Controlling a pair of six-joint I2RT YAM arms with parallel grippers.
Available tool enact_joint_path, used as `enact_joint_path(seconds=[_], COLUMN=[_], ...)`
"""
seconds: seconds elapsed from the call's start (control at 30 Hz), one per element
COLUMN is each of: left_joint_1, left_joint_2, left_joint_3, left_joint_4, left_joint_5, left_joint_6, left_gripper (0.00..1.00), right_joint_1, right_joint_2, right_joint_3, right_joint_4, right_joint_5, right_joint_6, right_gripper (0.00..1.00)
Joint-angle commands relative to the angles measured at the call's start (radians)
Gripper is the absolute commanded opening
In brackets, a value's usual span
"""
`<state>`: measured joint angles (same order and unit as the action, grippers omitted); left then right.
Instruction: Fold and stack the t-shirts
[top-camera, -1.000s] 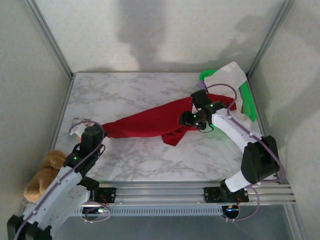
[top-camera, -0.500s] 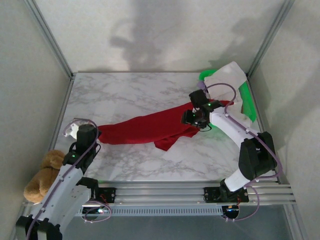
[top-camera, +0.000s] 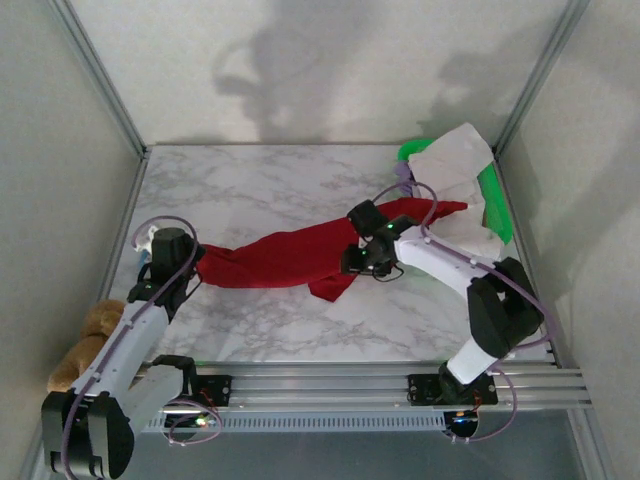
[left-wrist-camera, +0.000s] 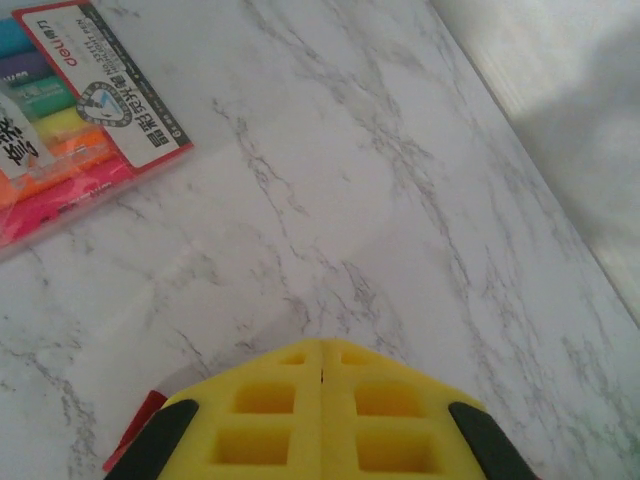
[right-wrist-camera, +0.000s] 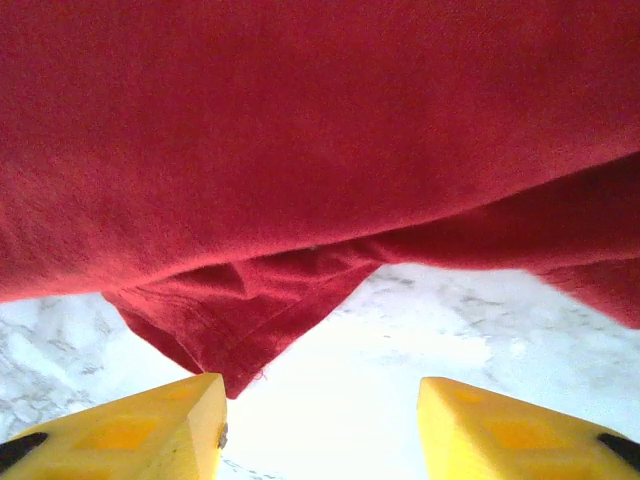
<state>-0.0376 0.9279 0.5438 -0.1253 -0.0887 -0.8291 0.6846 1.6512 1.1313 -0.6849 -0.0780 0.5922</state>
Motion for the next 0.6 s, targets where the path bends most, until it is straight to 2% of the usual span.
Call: enact_joint_path(seconds=[0.0,0.17,0.37,0.57], left_joint_1=[0.018,0.025,0.034,0.045], left_joint_2=[0.007,-0.002,-0.007,-0.002], left_joint_3=[0.034,0.022,0.008,0.018], left_joint_4=[0.015,0.013,0.020,0.021], left_joint_5=[0.042,0.051,0.064,0.086], left_joint_6=[0.019,0.018,0.018,0.024], left_gripper=[0.00,0.00,0.00,0.00], right_joint_1=[0.070,0.168,0.197,0.195], right_joint_2=[0.074,0.150,0.227,0.263], right_joint_3=[0.029,0.089,0.118,0.118], right_joint_4=[-0.007,-0.053,-0.042,0.003], right_joint_5=[0.017,0.116,0.112,0.085], right_joint_6=[0.023,0.014,-0.003,-0.006], right_gripper=[0.52,0.50,0.49,0.35])
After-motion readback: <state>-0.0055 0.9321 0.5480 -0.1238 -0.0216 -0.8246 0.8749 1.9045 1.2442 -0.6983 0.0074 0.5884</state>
